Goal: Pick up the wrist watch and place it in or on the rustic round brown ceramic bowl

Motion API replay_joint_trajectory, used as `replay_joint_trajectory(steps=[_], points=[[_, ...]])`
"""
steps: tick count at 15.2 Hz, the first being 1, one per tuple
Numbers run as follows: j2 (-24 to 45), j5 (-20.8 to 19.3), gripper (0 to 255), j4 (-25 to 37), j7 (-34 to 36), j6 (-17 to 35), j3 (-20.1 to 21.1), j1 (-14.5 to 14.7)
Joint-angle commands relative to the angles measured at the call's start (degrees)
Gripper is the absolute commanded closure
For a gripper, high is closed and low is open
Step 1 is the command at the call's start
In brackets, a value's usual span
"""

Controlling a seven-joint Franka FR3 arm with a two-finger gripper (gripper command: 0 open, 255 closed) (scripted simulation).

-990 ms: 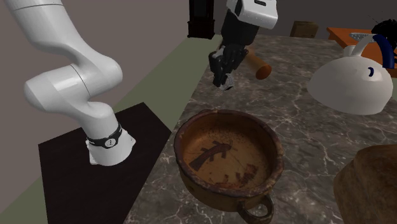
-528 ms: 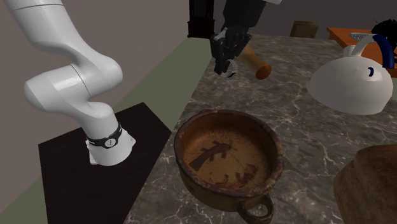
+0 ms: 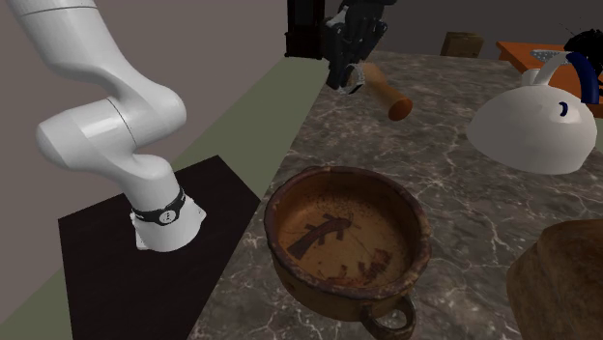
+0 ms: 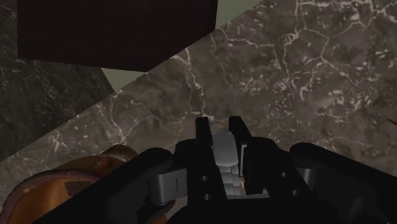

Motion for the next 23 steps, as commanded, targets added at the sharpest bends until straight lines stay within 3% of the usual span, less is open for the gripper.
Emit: replay_joint_trajectory(steps=[1,10,18,23], points=[[0.6,-0.2,255,2.3,0.3,-1.8,0.1,-0.1],[5.9,-5.8,255,6.5,-8.9,-1.6,-5.1,-4.3],[14.2,-11.3,255,14.6,-16.5,-2.0,-9.1,-8.0],[13.2,-10.9,255,9.6,-16.6,2.1,-9.2,-8.2]])
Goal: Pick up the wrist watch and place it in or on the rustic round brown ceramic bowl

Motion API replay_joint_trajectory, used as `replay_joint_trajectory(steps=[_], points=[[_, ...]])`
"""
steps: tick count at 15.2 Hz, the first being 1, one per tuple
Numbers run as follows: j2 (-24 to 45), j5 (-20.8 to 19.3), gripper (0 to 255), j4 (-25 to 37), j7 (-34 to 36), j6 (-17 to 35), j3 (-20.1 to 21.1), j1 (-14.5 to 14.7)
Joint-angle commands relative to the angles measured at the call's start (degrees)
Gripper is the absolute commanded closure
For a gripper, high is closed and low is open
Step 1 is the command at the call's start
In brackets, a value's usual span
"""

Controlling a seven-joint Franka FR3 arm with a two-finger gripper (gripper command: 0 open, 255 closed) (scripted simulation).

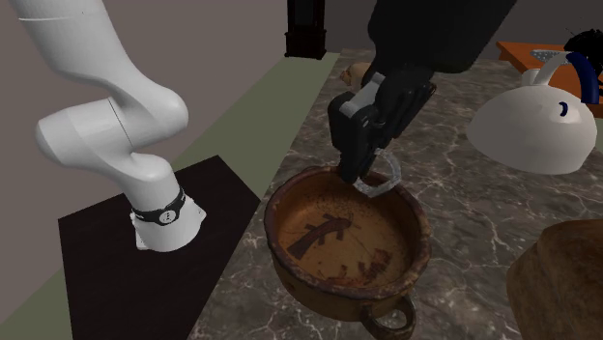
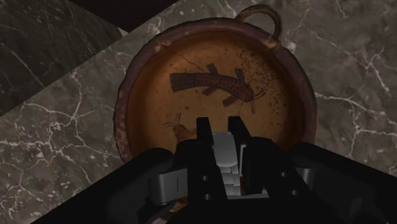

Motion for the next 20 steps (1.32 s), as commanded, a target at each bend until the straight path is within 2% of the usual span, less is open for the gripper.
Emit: replay_joint_trajectory(steps=[1,7,15,16,20], points=[[-0.3,0.1,255,-2.0,0.0,1.8,0.0,0.0],[-0.9,0.3,255,-7.9,0.1,7.1,-0.1,-0.1],[-0.9,0.3,255,-7.9,0.1,7.1,-0.1,-0.1],[-0.9,0.3,0,-7.9,0.1,7.1,-0.1,-0.1],[-0.9,0.3,0,-7.9,0.1,7.1,-0.1,-0.1]])
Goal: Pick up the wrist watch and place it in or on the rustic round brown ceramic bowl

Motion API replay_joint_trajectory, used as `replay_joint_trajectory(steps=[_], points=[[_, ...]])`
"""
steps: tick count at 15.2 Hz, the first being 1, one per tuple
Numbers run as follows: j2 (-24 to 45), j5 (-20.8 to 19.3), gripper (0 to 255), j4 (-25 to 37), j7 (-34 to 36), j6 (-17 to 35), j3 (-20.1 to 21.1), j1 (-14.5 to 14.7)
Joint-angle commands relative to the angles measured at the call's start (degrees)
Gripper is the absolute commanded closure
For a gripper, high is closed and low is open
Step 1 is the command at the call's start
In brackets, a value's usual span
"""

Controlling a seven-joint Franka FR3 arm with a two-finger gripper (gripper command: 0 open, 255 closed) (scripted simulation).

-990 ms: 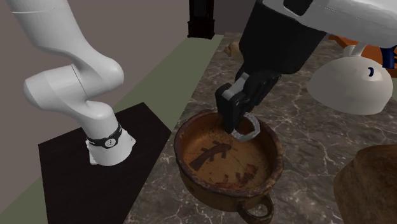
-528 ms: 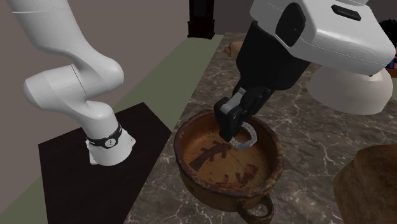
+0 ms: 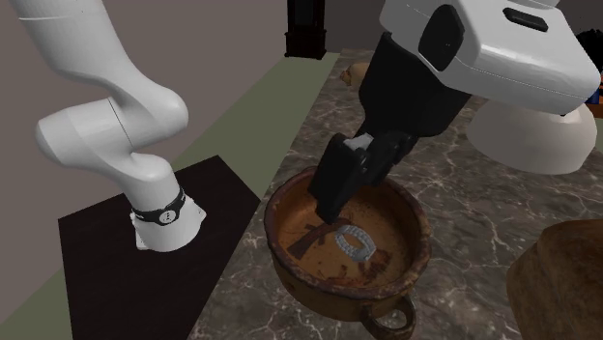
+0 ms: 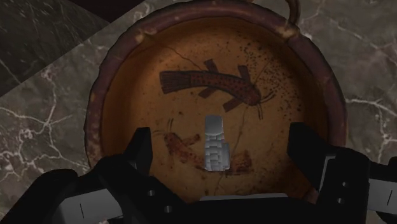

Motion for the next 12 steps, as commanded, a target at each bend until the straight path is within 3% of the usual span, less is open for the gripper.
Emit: replay_joint_trajectory(steps=[1,5,12], points=[[0.0,0.0,0,0.0,0.0,0.0,0.0,0.0],[3.5,-1.0,0,11.0,0.8,-7.8,0.6,0.5],[3.5,-1.0,0,11.0,0.8,-7.8,0.6,0.5]])
